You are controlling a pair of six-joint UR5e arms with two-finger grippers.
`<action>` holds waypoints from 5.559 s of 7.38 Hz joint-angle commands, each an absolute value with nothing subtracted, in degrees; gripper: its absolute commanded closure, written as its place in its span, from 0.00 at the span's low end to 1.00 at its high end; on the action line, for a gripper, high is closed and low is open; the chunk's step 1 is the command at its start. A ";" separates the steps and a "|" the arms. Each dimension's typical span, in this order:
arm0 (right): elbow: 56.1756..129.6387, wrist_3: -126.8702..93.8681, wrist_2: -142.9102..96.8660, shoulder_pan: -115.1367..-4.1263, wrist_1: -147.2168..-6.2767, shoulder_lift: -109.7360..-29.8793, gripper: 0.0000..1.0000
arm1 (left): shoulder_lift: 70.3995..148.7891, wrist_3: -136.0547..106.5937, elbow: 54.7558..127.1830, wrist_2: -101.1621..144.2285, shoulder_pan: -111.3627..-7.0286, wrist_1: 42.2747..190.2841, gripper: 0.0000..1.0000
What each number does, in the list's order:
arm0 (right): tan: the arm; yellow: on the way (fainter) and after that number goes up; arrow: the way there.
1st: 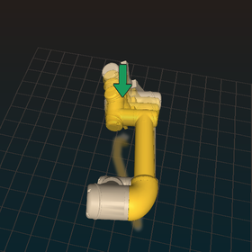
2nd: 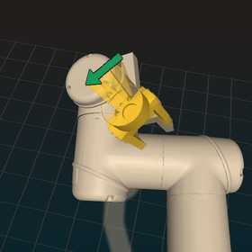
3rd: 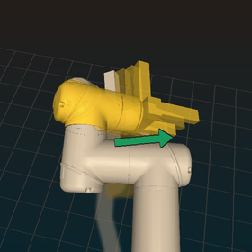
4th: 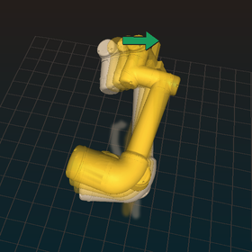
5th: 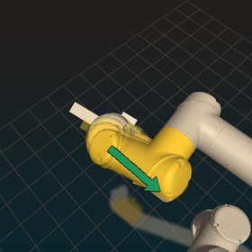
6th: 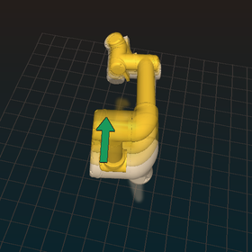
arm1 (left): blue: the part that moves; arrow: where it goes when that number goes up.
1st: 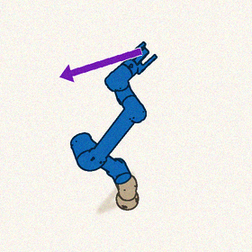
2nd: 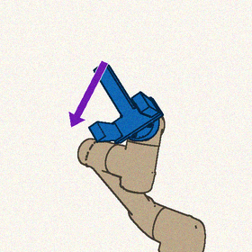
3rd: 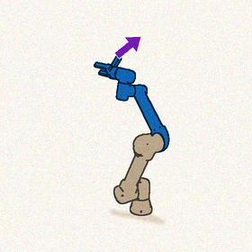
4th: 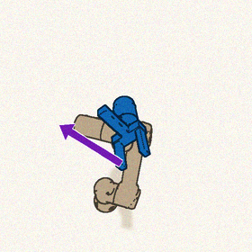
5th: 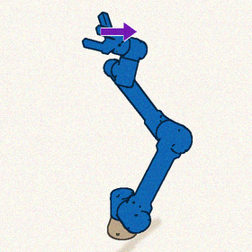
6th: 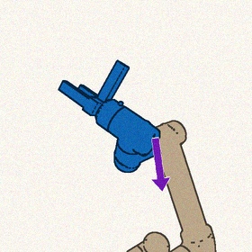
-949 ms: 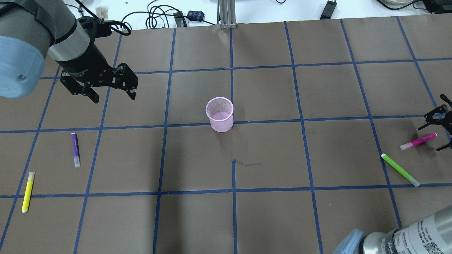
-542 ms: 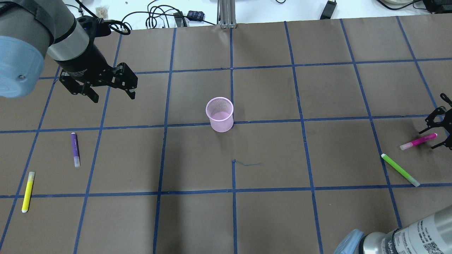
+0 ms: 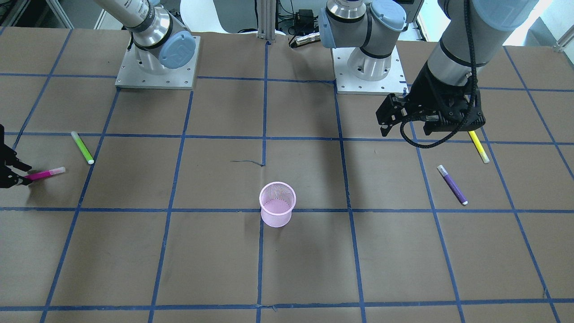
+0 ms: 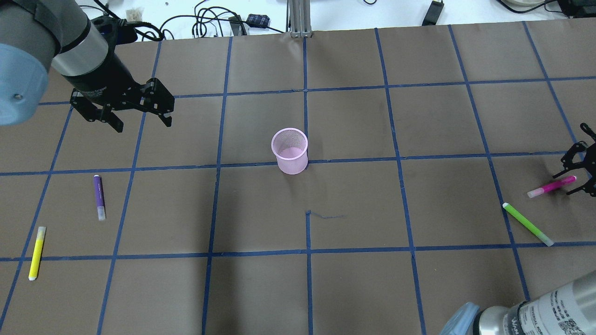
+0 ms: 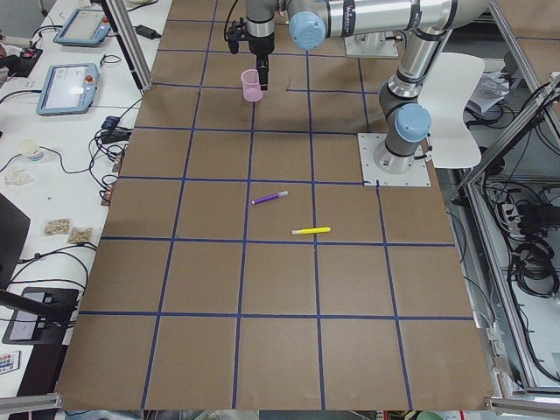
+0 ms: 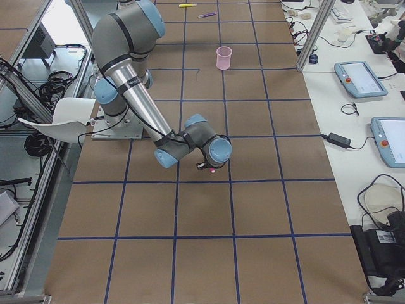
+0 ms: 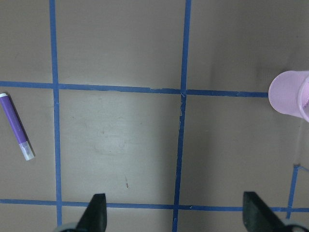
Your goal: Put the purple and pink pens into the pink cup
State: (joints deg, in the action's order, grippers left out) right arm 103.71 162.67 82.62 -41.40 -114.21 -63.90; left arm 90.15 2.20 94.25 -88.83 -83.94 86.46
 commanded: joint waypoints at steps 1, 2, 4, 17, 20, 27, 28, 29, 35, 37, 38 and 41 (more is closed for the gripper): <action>103.71 162.60 82.62 -41.40 -114.17 -63.90 0.51 | 88.95 2.20 93.96 -88.95 -83.93 86.40 0.00; 103.71 162.16 82.70 -41.40 -114.17 -63.90 0.52 | 88.95 2.20 94.04 -89.12 -83.76 86.40 0.00; 103.71 162.07 82.62 -41.40 -114.17 -63.90 0.67 | 90.53 1.85 94.39 -89.03 -81.93 86.22 0.00; 102.75 106.09 84.88 -77.63 -107.13 -90.53 0.99 | 113.37 16.96 103.89 -88.94 -55.64 61.97 0.10; 102.66 88.99 98.39 -100.48 -117.30 -88.78 1.00 | 116.18 17.32 103.36 -89.12 -55.55 59.59 0.16; 88.86 65.40 119.07 -123.56 -120.76 -68.39 1.00 | 117.33 17.14 102.83 -89.30 -55.46 59.59 1.00; 88.86 65.22 120.22 -123.57 -120.67 -67.94 1.00 | 116.99 17.23 102.66 -89.30 -55.46 59.59 1.00; 89.03 64.08 120.50 -123.57 -120.76 -67.24 1.00 | 115.85 17.05 102.22 -89.47 -55.72 59.50 1.00; 90.79 63.11 120.41 -124.01 -120.85 -66.27 0.00 | 110.75 9.95 94.49 -89.56 -68.80 59.59 1.00; 90.44 63.28 120.24 -123.32 -120.59 -66.97 0.00 | 109.78 6.86 94.48 -89.47 -70.57 59.59 1.00; 89.83 63.89 120.15 -122.53 -120.50 -67.41 0.00 | 109.17 6.59 94.48 -89.47 -70.84 59.59 1.00; 90.35 64.69 113.24 -111.85 -114.66 -76.60 0.00 | 107.76 -0.39 93.61 -88.60 -76.43 58.63 1.00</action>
